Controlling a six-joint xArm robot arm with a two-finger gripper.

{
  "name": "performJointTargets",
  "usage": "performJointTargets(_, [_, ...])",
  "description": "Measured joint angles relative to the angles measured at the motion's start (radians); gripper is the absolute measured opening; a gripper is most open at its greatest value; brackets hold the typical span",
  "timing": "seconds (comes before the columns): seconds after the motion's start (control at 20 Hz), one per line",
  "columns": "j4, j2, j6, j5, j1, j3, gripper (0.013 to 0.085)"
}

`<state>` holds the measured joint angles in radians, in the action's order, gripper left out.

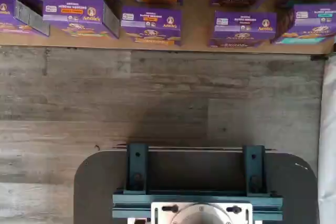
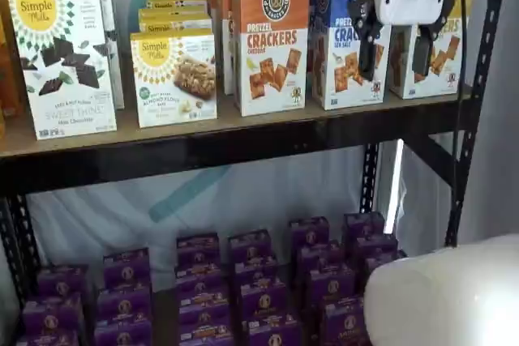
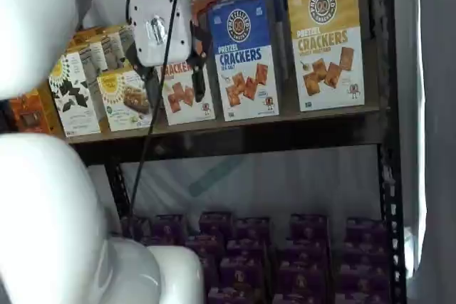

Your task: Retrieve the yellow and white box located on the top shelf, the sixth one from the left

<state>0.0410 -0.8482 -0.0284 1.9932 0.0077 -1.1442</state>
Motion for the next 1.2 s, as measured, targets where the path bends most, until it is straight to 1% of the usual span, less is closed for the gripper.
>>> performJointTargets(0.05, [0.006, -0.002, 0.003, -0.003, -0.006, 0.002, 0.0850])
performJointTargets(0.1, [0.022, -0.008, 0.010, -0.013, -0.020, 0.007, 0.0850])
performJointTargets(0.25, [0.017, -0.008, 0.009, -0.019, -0.016, 0.008, 0.0850])
performJointTargets(0.35, [0.000, -0.009, 0.012, -0.033, -0.011, 0.012, 0.0850])
performJointTargets(0.4, [-0.018, -0.010, 0.013, -0.045, -0.005, 0.016, 0.0850])
performJointTargets(0.5, [-0.040, -0.012, 0.028, -0.075, -0.014, 0.025, 0.0850])
performJointTargets(0.6, [-0.054, -0.010, 0.063, -0.119, -0.046, 0.035, 0.0850])
performJointTargets(0.75, [-0.067, 0.005, 0.125, -0.179, -0.108, 0.038, 0.0850])
performJointTargets(0.9, [-0.062, 0.024, 0.192, -0.243, -0.180, 0.037, 0.0850])
performJointTargets(0.95, [-0.056, 0.039, 0.223, -0.267, -0.216, 0.031, 0.0850])
performJointTargets(1.2, [-0.046, 0.115, 0.337, -0.351, -0.337, -0.015, 0.0850])
